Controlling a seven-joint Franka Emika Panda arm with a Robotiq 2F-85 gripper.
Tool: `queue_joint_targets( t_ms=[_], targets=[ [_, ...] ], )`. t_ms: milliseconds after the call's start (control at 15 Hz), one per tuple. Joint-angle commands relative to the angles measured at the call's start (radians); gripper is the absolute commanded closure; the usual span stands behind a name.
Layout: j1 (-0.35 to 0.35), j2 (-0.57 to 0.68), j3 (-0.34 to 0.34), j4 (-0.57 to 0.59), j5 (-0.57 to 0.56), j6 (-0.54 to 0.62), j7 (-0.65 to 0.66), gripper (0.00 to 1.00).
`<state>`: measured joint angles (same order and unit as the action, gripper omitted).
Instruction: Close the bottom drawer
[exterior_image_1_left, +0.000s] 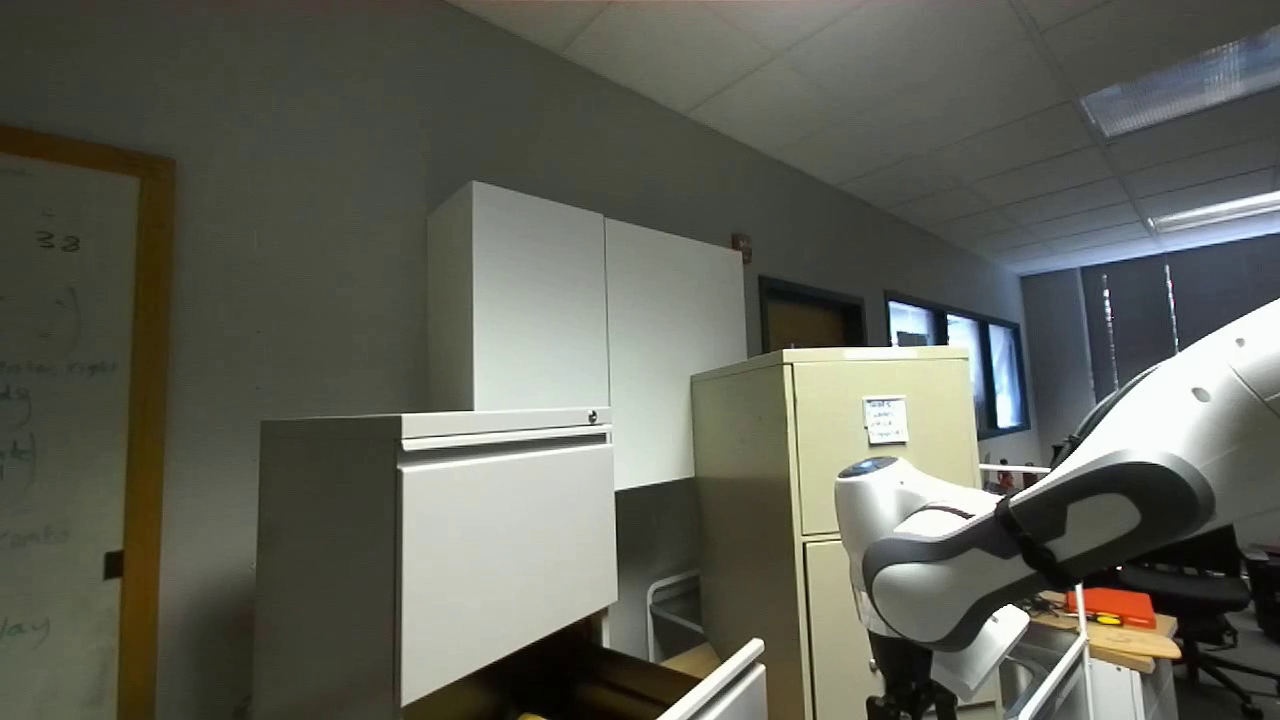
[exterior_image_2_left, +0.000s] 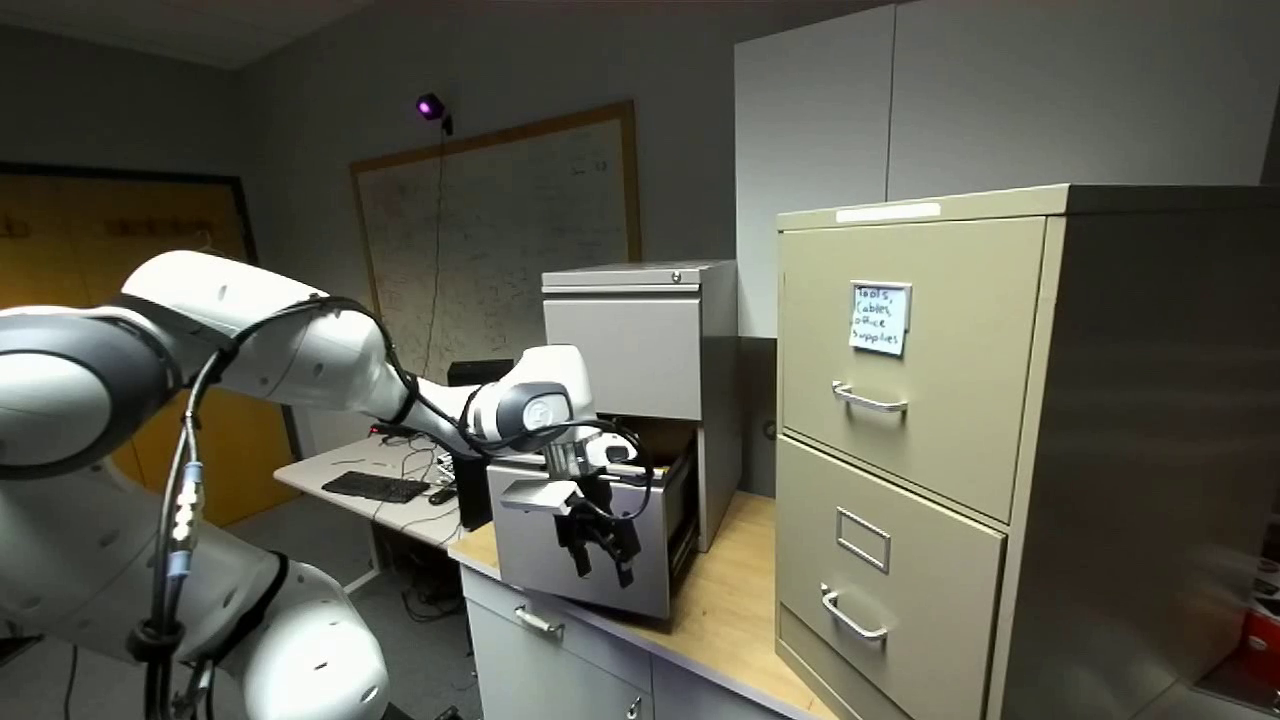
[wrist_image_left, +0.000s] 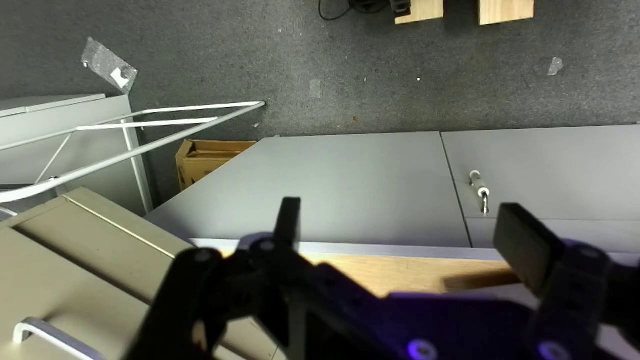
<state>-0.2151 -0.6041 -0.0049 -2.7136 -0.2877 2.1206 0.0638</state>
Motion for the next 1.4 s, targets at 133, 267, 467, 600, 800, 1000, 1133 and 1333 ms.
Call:
queue_joint_targets(
  t_ms=[133, 267, 467, 600, 800, 1000, 1133, 1333],
  targets=[
    [0.016, 0.000, -0.014, 0.002, -0.009, -0.005, 0.008, 0.00],
    [0.011, -0.003, -0.015, 0.003, -0.014, -0.006, 0.010, 0.00],
    [0.013, -0.008, -0.016, 0.002, -0.016, 0.020, 0.012, 0.00],
    [0.022, 0.001, -0.016, 0.012, -0.007, 0.048, 0.009, 0.00],
    [0.038, 0.017, 0.000, 0.026, -0.009, 0.105, 0.013, 0.25],
    [0.057, 0.049, 0.010, 0.046, -0.010, 0.187, 0.011, 0.48],
    [0.069, 0.075, 0.018, 0.065, -0.009, 0.255, 0.008, 0.64],
    [0.088, 0.119, 0.026, 0.100, -0.005, 0.347, -0.005, 0.87]
  ],
)
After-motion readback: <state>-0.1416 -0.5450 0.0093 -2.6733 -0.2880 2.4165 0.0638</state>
